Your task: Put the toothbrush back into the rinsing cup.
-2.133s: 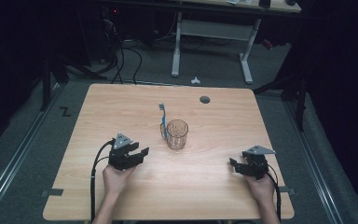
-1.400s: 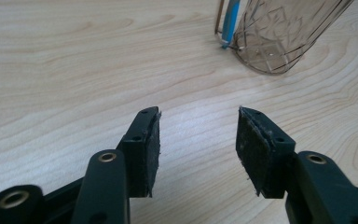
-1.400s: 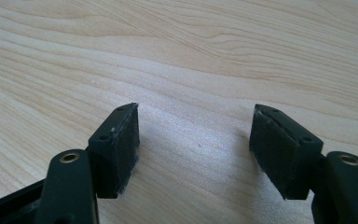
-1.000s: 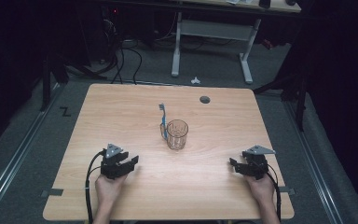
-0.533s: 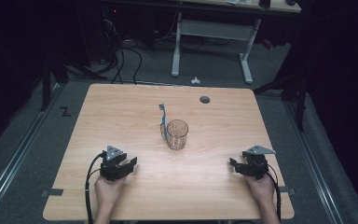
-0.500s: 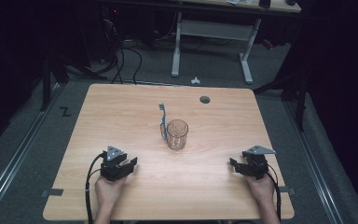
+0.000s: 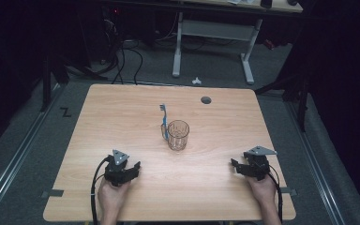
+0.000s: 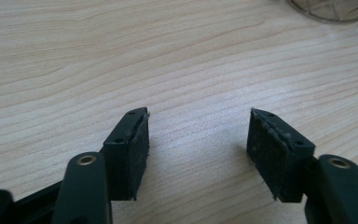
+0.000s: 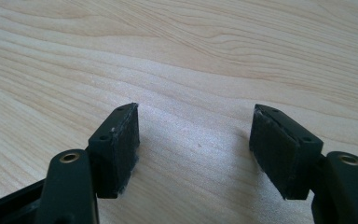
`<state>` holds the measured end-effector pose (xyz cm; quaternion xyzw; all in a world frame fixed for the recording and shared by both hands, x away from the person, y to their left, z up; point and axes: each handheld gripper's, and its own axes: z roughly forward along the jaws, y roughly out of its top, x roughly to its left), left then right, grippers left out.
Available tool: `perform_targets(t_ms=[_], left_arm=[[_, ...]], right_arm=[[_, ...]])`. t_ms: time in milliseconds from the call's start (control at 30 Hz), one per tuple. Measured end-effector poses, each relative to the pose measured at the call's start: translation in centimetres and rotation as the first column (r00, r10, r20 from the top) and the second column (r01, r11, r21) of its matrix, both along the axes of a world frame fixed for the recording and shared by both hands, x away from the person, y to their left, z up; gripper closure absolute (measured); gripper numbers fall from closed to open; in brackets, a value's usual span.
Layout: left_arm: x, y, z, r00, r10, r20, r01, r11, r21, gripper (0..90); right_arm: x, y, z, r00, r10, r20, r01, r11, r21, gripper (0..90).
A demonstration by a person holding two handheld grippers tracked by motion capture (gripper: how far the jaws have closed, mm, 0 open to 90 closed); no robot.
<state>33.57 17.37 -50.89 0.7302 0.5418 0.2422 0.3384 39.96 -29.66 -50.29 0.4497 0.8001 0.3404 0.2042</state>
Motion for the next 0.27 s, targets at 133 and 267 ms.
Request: perform_targets(t_ms=[133,267], left_arm=[[-0.01,-0.1,-0.01,1.0,0.009,-0.002,-0.009,1.0,0.0,36.5],[-0.01,-0.09,0.0,0.9999,0.01,-0.004,-0.01,0.9999,-0.001,35.8]], right_arm=[[0.0,-0.01,0.0,1.0,0.001,0.0,-0.001,1.0,0.0,33.5],[0.0,-0.01,0.0,1.0,0.002,-0.001,-0.002,1.0,0.001,33.5]])
